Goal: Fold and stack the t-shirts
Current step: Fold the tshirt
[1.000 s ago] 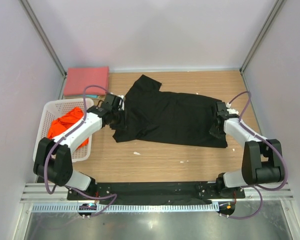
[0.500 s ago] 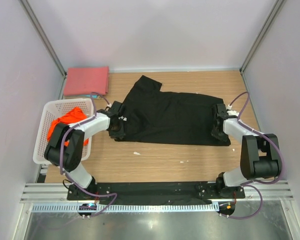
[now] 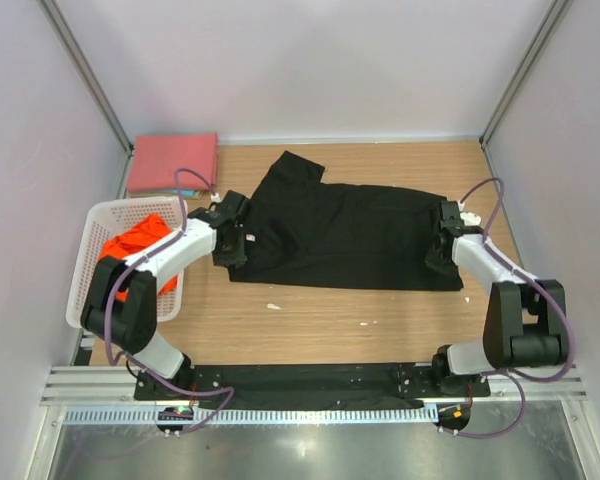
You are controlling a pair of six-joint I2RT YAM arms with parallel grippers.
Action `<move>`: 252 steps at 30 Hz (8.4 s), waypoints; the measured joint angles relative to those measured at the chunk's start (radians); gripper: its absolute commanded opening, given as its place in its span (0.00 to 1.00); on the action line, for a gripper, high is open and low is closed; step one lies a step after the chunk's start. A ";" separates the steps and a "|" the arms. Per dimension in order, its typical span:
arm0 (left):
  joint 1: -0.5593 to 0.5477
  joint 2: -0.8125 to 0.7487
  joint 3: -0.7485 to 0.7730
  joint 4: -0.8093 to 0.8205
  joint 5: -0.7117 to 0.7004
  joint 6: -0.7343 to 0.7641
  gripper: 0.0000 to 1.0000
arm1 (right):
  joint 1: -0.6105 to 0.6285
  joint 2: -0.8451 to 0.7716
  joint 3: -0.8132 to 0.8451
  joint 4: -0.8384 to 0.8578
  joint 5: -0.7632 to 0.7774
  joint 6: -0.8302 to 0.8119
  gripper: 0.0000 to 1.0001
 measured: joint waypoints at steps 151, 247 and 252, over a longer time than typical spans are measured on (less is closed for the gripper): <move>0.221 0.016 0.066 0.045 0.386 -0.030 0.32 | 0.912 0.352 0.486 0.369 -0.340 -0.420 0.46; 0.110 -0.084 -0.287 0.265 0.542 -0.113 0.00 | 0.748 0.565 0.604 0.217 -0.736 -0.594 0.43; 0.108 -0.079 -0.287 0.268 0.534 -0.114 0.00 | 0.748 0.565 0.600 0.214 -0.736 -0.597 0.15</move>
